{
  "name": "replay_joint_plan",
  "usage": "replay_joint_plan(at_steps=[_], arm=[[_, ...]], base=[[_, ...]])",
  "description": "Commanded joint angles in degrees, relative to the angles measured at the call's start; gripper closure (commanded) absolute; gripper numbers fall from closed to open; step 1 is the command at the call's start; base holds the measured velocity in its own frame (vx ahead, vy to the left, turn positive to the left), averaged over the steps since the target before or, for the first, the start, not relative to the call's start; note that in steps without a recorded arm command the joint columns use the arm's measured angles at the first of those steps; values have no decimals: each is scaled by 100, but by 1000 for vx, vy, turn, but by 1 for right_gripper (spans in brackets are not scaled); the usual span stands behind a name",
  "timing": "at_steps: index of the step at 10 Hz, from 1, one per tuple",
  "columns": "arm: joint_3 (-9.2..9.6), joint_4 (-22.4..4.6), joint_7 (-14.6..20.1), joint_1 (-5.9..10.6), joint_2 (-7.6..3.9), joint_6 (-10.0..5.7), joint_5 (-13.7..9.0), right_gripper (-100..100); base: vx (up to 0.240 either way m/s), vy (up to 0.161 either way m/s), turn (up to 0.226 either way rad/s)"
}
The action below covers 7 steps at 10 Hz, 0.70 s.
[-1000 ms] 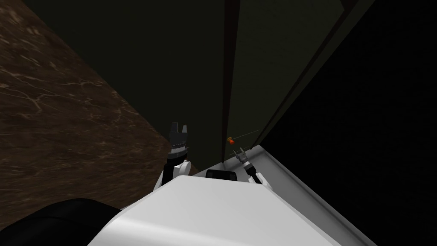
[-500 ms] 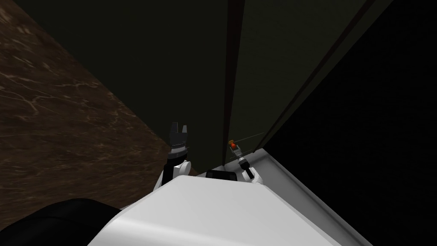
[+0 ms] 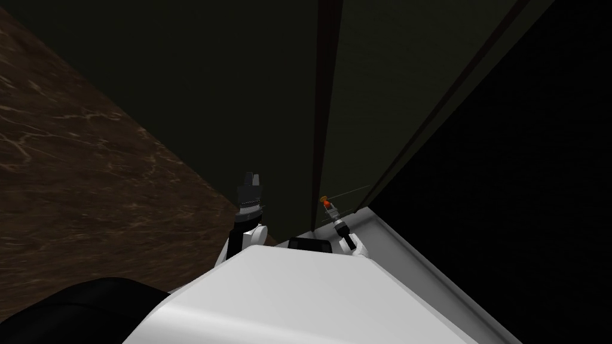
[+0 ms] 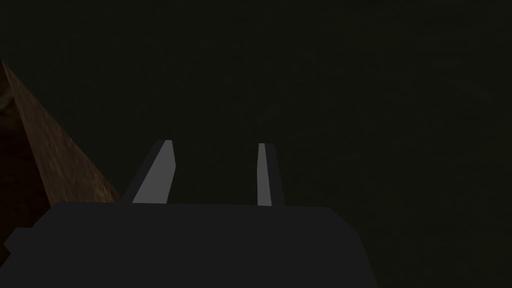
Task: Pull the door open
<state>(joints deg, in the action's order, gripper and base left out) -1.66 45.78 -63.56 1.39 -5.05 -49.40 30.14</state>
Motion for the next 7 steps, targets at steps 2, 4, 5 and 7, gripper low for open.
replay_joint_plan(at_steps=[2, 4, 5, 7], arm=[[14, -14, 2, -16, 13, 3, 6, 100], [22, -6, 261, -2, -22, 2, -104, 100], [40, -9, 460, -3, -39, 2, -185, 100], [62, -14, 708, -5, -61, 2, -286, 100]], base=[[0, 0, 0], [-39, -24, 53], [-52, -35, 70], [-59, -38, 66]])
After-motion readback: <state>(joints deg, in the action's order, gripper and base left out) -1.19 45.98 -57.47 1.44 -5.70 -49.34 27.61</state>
